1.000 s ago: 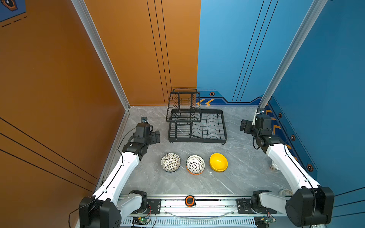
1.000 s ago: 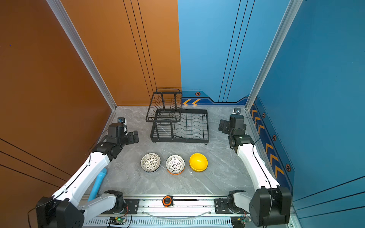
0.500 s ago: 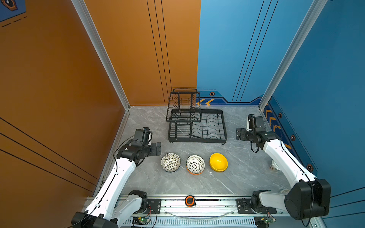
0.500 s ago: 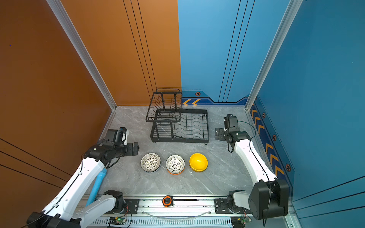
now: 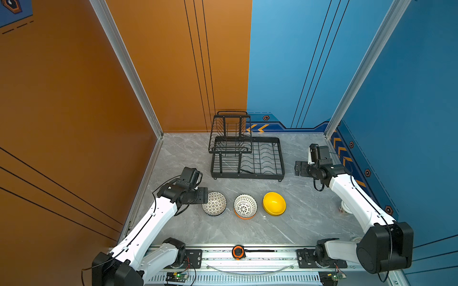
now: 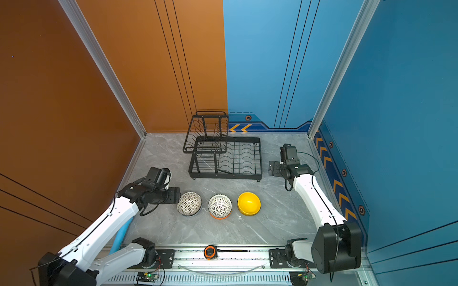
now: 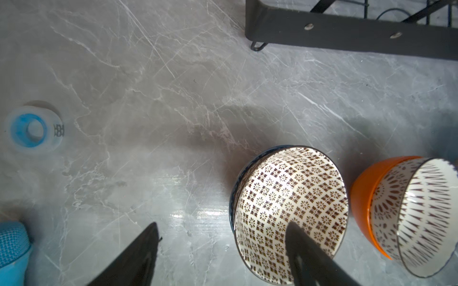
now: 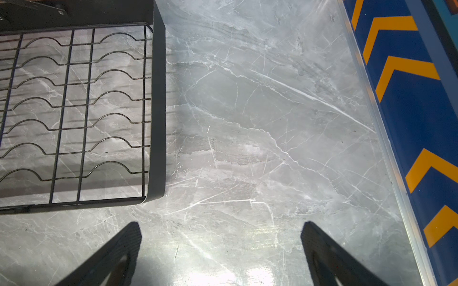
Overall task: Load bowls into a dish rack
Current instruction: Pick up the bowl.
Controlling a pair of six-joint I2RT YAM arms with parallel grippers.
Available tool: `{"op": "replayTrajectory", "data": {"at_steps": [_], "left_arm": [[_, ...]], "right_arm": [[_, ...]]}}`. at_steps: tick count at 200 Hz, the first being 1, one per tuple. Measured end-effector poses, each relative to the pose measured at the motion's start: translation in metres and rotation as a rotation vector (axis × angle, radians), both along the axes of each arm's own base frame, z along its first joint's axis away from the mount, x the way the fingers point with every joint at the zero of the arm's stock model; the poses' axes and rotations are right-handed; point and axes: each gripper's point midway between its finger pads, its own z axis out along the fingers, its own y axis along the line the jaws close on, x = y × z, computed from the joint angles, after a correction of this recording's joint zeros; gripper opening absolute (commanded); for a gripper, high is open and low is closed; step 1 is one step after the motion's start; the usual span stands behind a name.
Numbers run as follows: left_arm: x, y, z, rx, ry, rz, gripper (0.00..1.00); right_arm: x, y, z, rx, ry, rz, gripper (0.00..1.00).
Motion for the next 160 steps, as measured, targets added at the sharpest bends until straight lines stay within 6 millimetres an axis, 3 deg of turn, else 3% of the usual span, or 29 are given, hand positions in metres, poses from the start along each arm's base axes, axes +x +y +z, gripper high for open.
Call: {"op": "replayTrajectory", "data": {"at_steps": [71,160], "left_arm": [[-0.006,-0.015,-0.024,0.017,0.091,-0.027,0.34],[-0.009,-0.020,-0.038,0.044,0.145,-0.051,0.26]], "right_arm": [[0.001,0.000,-0.003,-0.001,0.009,0.001,1.00],[0.001,0.000,-0.005,-0.002,0.016,0.001,1.00]]}}
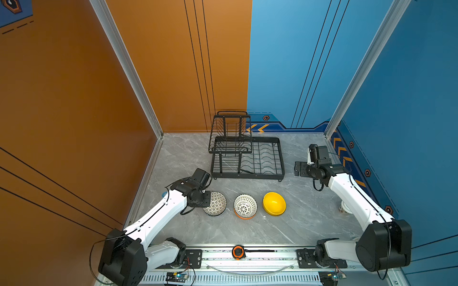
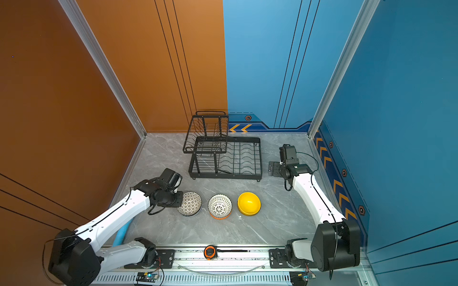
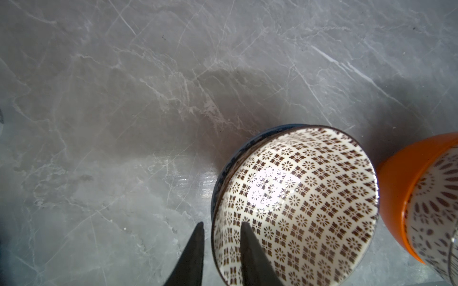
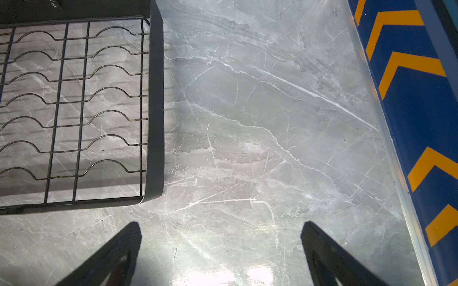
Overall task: Load bowls into a dish rack
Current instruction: Pick up the bowl.
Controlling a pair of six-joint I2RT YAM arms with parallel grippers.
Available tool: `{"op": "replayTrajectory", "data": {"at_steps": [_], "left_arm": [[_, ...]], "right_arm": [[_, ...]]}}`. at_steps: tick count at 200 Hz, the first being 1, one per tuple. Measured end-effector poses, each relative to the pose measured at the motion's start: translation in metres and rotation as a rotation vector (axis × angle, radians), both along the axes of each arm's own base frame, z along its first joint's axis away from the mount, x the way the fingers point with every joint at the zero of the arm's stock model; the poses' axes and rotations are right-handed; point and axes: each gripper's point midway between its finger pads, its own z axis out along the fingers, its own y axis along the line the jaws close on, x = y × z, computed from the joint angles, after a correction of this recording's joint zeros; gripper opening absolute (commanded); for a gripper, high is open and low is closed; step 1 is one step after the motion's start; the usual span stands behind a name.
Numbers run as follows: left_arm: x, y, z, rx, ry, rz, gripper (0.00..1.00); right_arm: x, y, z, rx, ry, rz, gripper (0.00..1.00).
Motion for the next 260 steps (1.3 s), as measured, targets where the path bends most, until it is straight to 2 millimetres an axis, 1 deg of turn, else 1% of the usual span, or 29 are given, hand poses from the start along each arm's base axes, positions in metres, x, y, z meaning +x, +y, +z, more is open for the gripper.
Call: {"op": "replayTrajectory", "data": {"at_steps": [56,73,109,183,260], "left_arm": [[-0.001,0.000,-0.007,0.022,0.025,-0.010,0.17],[0.000,0.001,-0.007,0.028,0.022,-0.008,0.10],[0.004,-0.001,-0.004,0.022,0.007,-0.017,0.00],[0.005,-0.002,-0.002,0.020,0.002,-0.026,0.00],[0.008,0.002,0.014,0.052,-0.028,-0.061,0.00]], "right_arm": [[0.001,0.000,-0.004,-0.001,0.011,0.000,1.00],[0.001,0.000,-0.004,-0.002,0.012,0.000,1.00],[0.001,0.000,-0.004,-0.001,0.013,0.000,1.00],[0.001,0.001,-0.004,0.001,0.013,0.002,1.00],[0.001,0.004,-0.005,0.015,0.015,0.013,0.99]]}}
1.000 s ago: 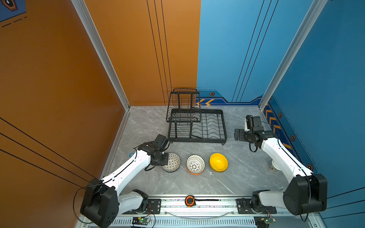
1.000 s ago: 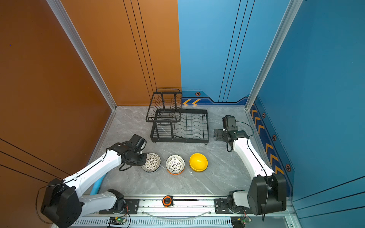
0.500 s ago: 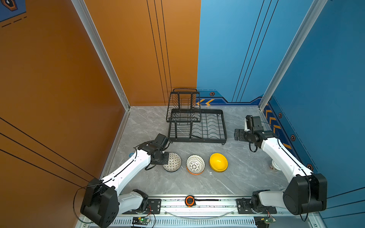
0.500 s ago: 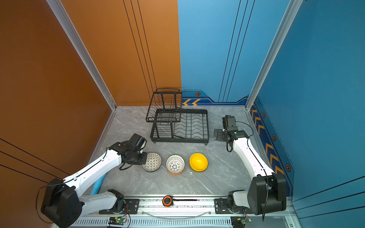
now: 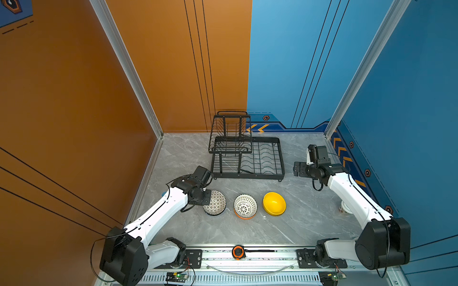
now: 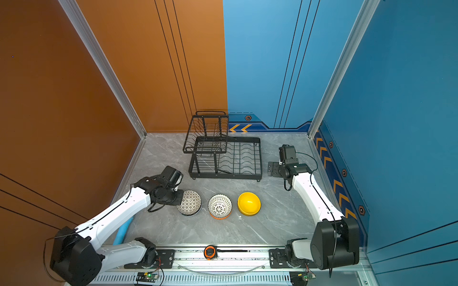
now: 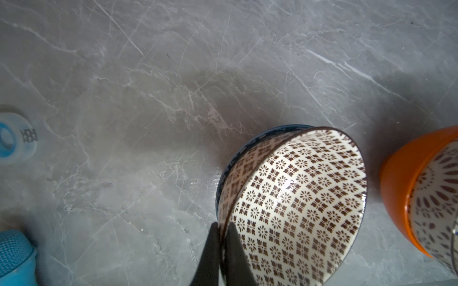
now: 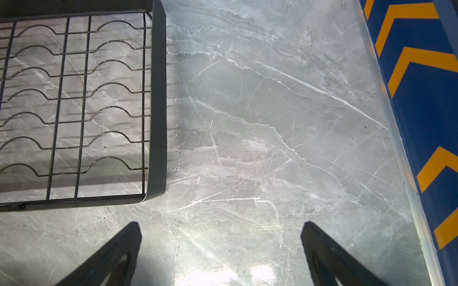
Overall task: Load bowls into a dish rack
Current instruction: Pick up the bowl.
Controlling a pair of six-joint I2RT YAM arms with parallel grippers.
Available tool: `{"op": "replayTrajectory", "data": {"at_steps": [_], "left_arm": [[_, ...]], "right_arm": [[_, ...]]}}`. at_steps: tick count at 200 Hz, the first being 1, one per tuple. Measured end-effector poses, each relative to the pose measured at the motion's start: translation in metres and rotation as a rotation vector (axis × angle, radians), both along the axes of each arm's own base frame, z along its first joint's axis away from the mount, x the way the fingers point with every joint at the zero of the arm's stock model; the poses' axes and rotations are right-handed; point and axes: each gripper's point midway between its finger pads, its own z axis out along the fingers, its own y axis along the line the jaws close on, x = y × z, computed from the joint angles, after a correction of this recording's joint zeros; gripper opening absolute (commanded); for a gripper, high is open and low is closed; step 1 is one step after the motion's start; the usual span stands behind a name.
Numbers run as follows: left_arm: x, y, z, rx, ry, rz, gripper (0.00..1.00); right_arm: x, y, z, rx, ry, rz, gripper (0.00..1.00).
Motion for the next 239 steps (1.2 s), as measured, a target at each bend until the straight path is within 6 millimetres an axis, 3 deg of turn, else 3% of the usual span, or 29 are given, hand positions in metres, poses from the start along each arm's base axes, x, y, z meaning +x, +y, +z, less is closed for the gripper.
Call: {"op": "replayTrajectory", "data": {"at_steps": [239], "left_arm": [[0.0034,-0.0024,-0.0034,0.093,0.033,-0.060,0.00]], "right_arm": [[-0.0003,0.0048,-0.0003,0.006,0.002,0.024,0.99]]}}
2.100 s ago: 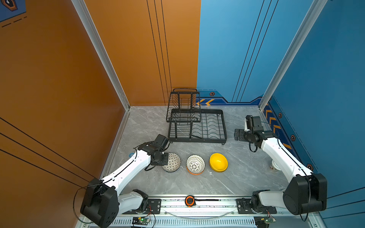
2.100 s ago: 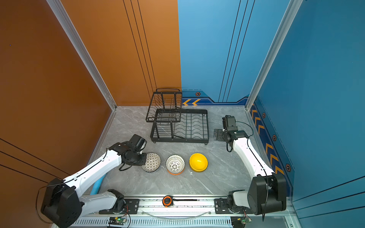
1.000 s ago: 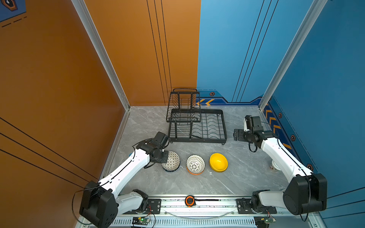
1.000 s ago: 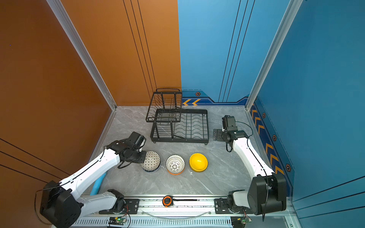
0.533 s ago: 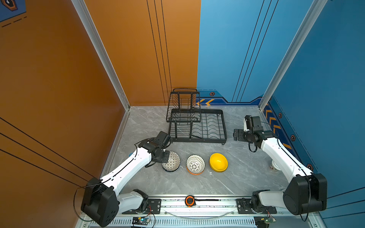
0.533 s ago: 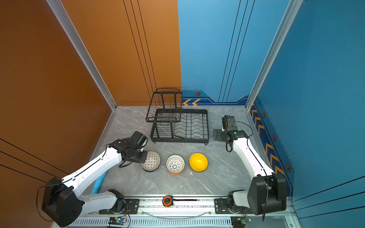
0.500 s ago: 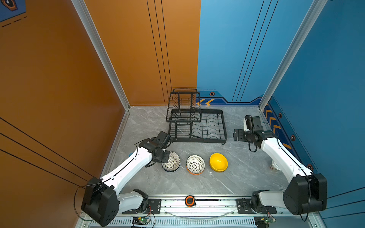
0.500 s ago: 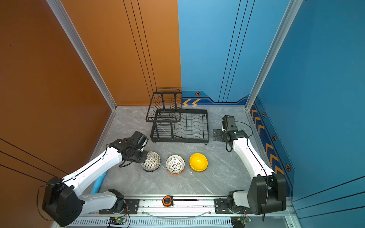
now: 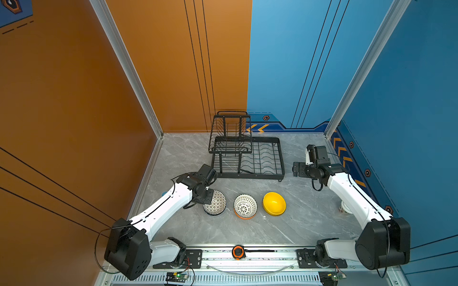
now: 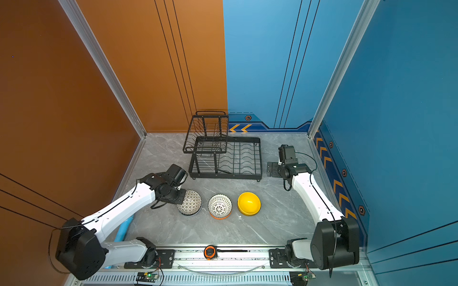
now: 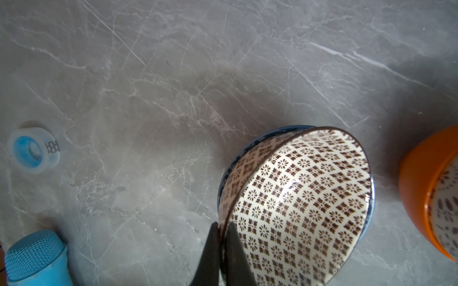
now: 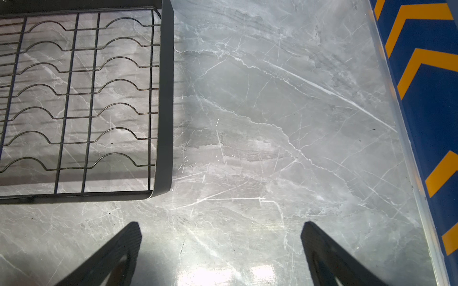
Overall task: Load bowls into a dish rack
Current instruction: Pick up the bowl.
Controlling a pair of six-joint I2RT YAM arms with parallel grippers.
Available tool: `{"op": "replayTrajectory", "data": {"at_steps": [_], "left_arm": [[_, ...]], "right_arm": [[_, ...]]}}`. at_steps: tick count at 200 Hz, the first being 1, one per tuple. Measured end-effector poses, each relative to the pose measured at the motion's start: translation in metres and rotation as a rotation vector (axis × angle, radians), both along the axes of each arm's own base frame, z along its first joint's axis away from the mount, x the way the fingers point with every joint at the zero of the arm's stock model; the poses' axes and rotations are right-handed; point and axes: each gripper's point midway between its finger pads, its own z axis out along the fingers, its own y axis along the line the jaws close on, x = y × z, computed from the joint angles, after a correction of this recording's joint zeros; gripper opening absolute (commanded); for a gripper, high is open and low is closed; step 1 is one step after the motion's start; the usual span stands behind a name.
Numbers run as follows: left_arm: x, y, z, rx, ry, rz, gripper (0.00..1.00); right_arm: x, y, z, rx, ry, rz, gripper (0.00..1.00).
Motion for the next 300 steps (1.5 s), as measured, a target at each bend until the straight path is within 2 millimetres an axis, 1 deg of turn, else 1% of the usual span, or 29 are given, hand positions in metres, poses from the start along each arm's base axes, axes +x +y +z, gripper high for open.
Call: {"op": "replayTrajectory", "data": {"at_steps": [14,33,75,94,114,130,162,178,213,232,245,300], "left_arm": [[0.000,0.000,-0.002,0.004,0.007,0.001,0.00],[0.000,0.000,-0.002,0.006,0.010,0.001,0.04],[0.000,0.000,-0.006,0.015,0.026,-0.008,0.21],[0.000,-0.001,-0.007,0.016,0.030,-0.008,0.25],[0.000,-0.001,-0.007,0.016,0.031,-0.010,0.29],[0.000,-0.001,-0.008,0.017,0.034,-0.011,0.29],[0.000,-0.001,-0.013,0.027,0.055,-0.010,0.28],[-0.001,0.000,-0.017,0.033,0.067,-0.010,0.22],[-0.001,0.000,-0.020,0.038,0.077,-0.008,0.14],[-0.001,0.000,-0.020,0.037,0.077,-0.005,0.07],[0.000,-0.003,-0.018,0.024,0.072,-0.006,0.00],[0.000,-0.004,-0.016,0.017,0.065,-0.009,0.00]], "right_arm": [[0.000,0.000,0.000,0.000,0.000,0.001,1.00],[0.000,0.000,0.000,0.000,0.000,0.001,1.00],[0.000,0.000,0.000,0.000,0.000,0.001,1.00],[0.000,0.000,0.000,0.000,0.000,0.001,0.99],[0.000,0.001,0.000,0.005,0.001,0.005,0.99],[0.000,0.002,0.000,0.007,0.001,0.007,1.00],[0.000,0.003,0.000,0.012,0.002,0.011,1.00],[0.000,0.003,0.000,0.012,0.002,0.011,1.00],[0.000,0.003,0.000,0.011,0.002,0.011,1.00],[0.000,0.003,0.000,0.010,0.002,0.012,1.00],[0.000,0.003,0.000,0.010,0.002,0.013,1.00],[0.000,0.003,0.000,0.010,0.002,0.014,1.00]]}}
